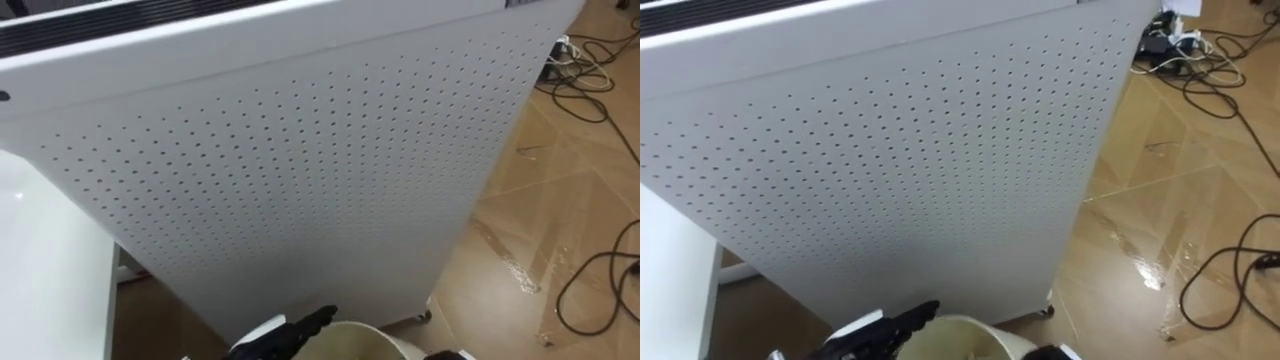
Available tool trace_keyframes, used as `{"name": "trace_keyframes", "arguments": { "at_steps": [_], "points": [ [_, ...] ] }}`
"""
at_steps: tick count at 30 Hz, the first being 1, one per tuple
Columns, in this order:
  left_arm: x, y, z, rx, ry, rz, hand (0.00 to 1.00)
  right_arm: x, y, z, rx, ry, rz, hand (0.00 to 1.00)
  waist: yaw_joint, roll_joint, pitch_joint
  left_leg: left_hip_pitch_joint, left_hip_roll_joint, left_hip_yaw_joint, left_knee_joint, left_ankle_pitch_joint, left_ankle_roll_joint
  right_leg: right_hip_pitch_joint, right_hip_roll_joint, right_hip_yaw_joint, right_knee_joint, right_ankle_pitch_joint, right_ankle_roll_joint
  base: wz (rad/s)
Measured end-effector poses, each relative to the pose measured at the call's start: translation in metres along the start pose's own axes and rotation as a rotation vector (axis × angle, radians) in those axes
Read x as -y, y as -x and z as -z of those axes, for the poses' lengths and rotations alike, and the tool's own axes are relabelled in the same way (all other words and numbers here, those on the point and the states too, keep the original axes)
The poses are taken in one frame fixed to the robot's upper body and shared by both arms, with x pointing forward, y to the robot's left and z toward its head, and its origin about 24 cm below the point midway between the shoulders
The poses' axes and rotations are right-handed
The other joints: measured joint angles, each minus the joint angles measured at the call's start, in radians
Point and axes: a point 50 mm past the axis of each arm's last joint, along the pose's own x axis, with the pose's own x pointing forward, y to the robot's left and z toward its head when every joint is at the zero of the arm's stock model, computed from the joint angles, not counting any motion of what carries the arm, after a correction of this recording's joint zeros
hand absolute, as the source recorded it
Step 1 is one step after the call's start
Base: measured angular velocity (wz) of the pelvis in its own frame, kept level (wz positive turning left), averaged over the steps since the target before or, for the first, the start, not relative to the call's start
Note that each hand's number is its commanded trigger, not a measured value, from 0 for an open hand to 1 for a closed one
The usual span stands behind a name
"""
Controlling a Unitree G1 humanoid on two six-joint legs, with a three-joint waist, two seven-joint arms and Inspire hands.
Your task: Pick garbage
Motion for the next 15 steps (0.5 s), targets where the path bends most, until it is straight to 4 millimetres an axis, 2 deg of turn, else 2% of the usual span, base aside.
{"name": "trace_keyframes", "arguments": {
  "at_steps": [1, 4, 7, 11, 15],
  "points": [
    [0.005, 0.004, 0.007, -0.019, 0.02, 0.002, 0.0, -0.002, 0.003, 0.011, -0.031, -0.011, -0.003, 1.0, 0.0, -0.005, -0.0055, 0.022, 0.0, -0.001, -0.009, 0.0, 0.0, 0.018, -0.001, -0.002, -0.001, -0.006, 0.0, 0.03],
    [0.018, 0.013, 0.026, -0.067, 0.079, 0.016, 0.0, -0.004, 0.009, 0.032, -0.095, -0.039, -0.005, 1.0, -0.004, -0.02, -0.0152, 0.059, 0.001, 0.0, -0.012, -0.001, -0.002, 0.058, -0.003, -0.012, 0.0, -0.022, -0.001, 0.12],
    [0.029, 0.018, 0.038, -0.114, 0.124, 0.029, 0.0, 0.002, 0.015, 0.043, -0.124, -0.082, 0.023, 1.0, -0.013, -0.025, -0.0153, 0.079, 0.002, 0.002, 0.003, -0.003, -0.005, 0.095, -0.008, -0.037, 0.002, -0.036, -0.003, 0.27],
    [0.04, 0.028, 0.054, -0.167, 0.173, 0.034, 0.0, 0.005, 0.025, 0.065, -0.185, -0.138, 0.05, 1.0, -0.011, -0.03, -0.0132, 0.149, 0.007, 0.024, -0.016, -0.007, -0.007, 0.163, -0.008, -0.048, 0.004, -0.064, 0.008, 0.18],
    [0.045, 0.031, 0.066, -0.205, 0.224, 0.037, 0.0, 0.004, 0.03, 0.075, -0.216, -0.167, 0.058, 1.0, -0.014, -0.026, -0.0152, 0.17, 0.017, 0.027, -0.023, -0.012, -0.011, 0.2, 0.0, -0.064, -0.015, -0.058, 0.006, -0.02]
  ]
}}
